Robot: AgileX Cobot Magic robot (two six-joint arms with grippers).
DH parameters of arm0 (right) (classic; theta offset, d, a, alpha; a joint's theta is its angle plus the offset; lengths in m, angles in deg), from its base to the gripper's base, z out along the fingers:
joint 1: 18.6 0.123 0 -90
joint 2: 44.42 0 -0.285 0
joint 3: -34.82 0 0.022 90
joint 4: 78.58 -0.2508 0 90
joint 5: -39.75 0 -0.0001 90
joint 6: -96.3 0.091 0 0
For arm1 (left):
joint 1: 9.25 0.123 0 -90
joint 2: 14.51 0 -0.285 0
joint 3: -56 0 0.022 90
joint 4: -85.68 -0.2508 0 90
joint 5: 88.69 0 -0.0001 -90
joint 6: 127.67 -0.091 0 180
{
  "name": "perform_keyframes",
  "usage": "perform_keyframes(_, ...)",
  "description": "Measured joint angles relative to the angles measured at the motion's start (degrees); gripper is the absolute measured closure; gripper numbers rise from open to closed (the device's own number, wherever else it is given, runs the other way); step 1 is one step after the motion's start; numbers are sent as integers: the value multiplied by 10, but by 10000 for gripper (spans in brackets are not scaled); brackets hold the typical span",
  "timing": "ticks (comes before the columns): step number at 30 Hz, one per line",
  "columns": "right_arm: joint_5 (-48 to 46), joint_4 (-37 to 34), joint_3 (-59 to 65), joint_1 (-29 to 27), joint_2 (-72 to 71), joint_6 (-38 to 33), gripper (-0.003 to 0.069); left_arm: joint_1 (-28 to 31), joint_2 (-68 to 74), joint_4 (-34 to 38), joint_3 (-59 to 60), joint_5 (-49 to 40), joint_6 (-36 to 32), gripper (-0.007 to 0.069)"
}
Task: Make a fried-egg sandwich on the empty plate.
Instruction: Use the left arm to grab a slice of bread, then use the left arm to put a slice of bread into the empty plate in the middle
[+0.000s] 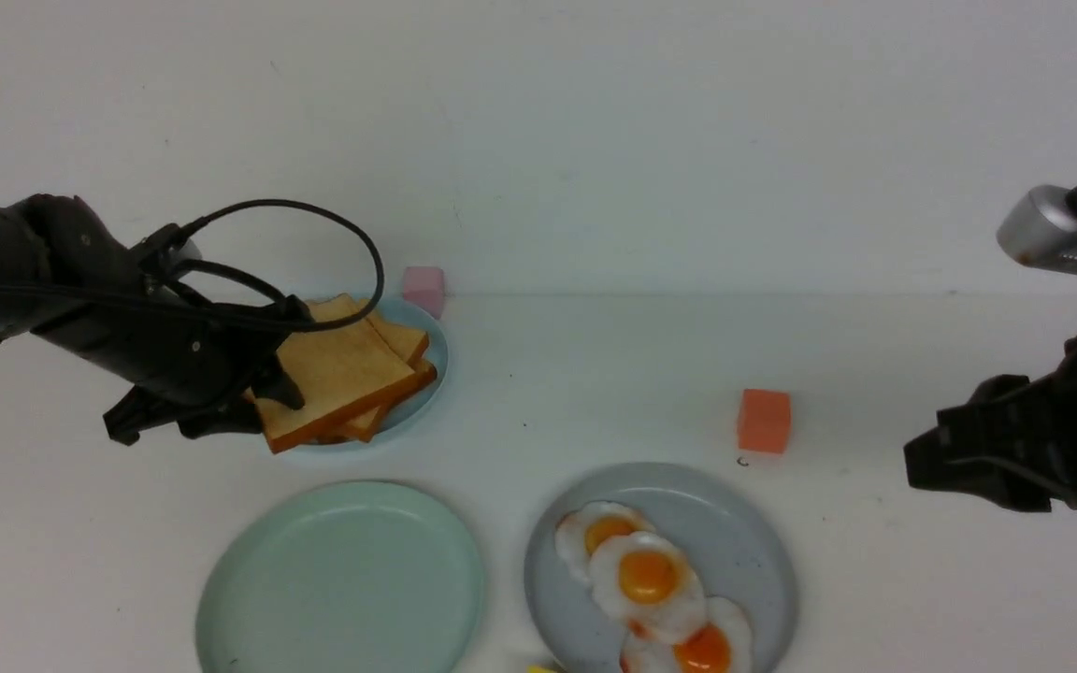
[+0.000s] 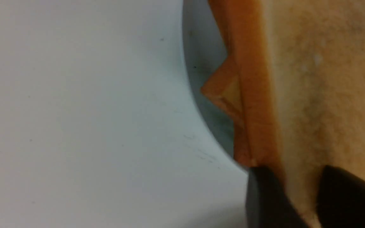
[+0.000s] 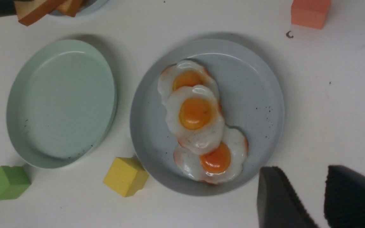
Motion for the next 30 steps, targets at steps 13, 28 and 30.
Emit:
perform_keyframes(13,-17,4,0,0,0,-1,406,1,-99,0,1,-50,-18,571)
perform_keyframes(28,-41,75,0,0,0,-13,406,-45,-215,33,251,-48,-111,571)
perform_keyframes(30,-42,78,0,0,0,-13,406,-45,-207,39,257,-38,-119,571)
